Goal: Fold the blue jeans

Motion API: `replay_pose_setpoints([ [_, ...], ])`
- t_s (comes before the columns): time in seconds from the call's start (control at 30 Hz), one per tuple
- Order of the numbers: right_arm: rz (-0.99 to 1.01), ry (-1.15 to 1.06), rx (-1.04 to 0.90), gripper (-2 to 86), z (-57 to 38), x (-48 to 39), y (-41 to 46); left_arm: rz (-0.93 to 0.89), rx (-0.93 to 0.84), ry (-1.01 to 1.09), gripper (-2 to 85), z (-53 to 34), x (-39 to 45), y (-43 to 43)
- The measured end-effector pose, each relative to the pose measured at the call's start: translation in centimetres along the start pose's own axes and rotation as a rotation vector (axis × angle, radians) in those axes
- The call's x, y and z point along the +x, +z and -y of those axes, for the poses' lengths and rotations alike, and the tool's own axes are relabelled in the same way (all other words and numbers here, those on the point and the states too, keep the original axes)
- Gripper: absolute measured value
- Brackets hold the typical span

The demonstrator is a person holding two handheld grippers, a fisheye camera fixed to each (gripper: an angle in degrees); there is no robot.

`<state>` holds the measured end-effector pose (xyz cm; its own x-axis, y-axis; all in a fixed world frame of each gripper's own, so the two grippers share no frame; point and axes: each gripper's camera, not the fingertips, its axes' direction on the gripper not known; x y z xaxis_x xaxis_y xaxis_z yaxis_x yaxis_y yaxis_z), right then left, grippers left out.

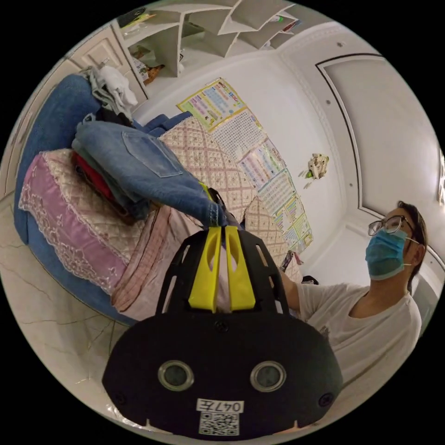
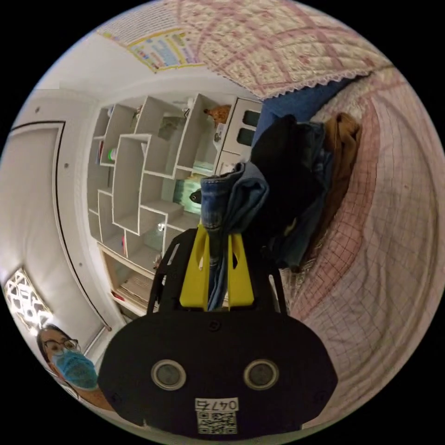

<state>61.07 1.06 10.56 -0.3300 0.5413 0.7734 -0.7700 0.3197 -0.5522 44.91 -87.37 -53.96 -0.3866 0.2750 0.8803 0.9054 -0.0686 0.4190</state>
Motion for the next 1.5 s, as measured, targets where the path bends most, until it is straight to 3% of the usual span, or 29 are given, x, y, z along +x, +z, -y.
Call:
replay_pose_setpoints([
  [0.1,-0.017,-0.123,-0.026,1.9,-1.0,-4.1,-2.2,-0.115,0.047,-0.035,-0.9,-1.5,-0.2,1.8],
  [0.27,-0.255,-0.517,-0.068,1.8,-5.6,-17.2,-9.9,-0.311,0.038,0.059,-1.0,-1.0,5.7,6.4],
  [0.43,-0.396,-0.596,0.003,1.9,-10.7,-24.6,-21.8,-0.378,-0.033,0.161,-1.0,2.4,13.9,13.9],
  [0.57,-0.623,-0.620,0.172,2.0,-12.6,-29.6,-32.4,-0.481,-0.159,0.100,-1.0,6.7,17.7,27.0],
  [0.7,-0.715,-0.655,0.384,2.2,-15.9,-32.9,-42.2,-0.583,-0.279,0.093,-0.9,11.1,23.0,41.1],
  [0.83,-0.757,-0.623,0.504,3.6,-24.8,-32.0,-52.7,-0.463,-0.433,0.295,-0.8,9.9,30.6,48.6],
  [1.0,-0.927,-0.237,0.381,12.1,-37.2,-24.2,-62.0,-0.319,-0.846,-0.005,1.5,0.8,29.4,57.8],
  [1.07,-0.932,-0.074,0.392,11.9,-42.8,-22.4,-66.0,-0.273,-0.848,-0.089,4.3,-0.6,29.0,57.7],
  [1.13,-0.947,-0.064,0.423,10.1,-45.8,-23.2,-68.1,-0.227,-0.794,-0.096,6.1,0.1,30.6,56.4],
  [1.3,-1.120,-0.120,0.449,7.4,-48.0,-27.8,-71.1,-0.027,-0.641,0.234,6.5,5.2,43.2,53.9],
  [1.5,-1.327,-0.089,0.447,6.2,-49.6,-30.6,-73.9,0.072,-0.695,0.527,6.4,5.1,56.8,57.6],
])
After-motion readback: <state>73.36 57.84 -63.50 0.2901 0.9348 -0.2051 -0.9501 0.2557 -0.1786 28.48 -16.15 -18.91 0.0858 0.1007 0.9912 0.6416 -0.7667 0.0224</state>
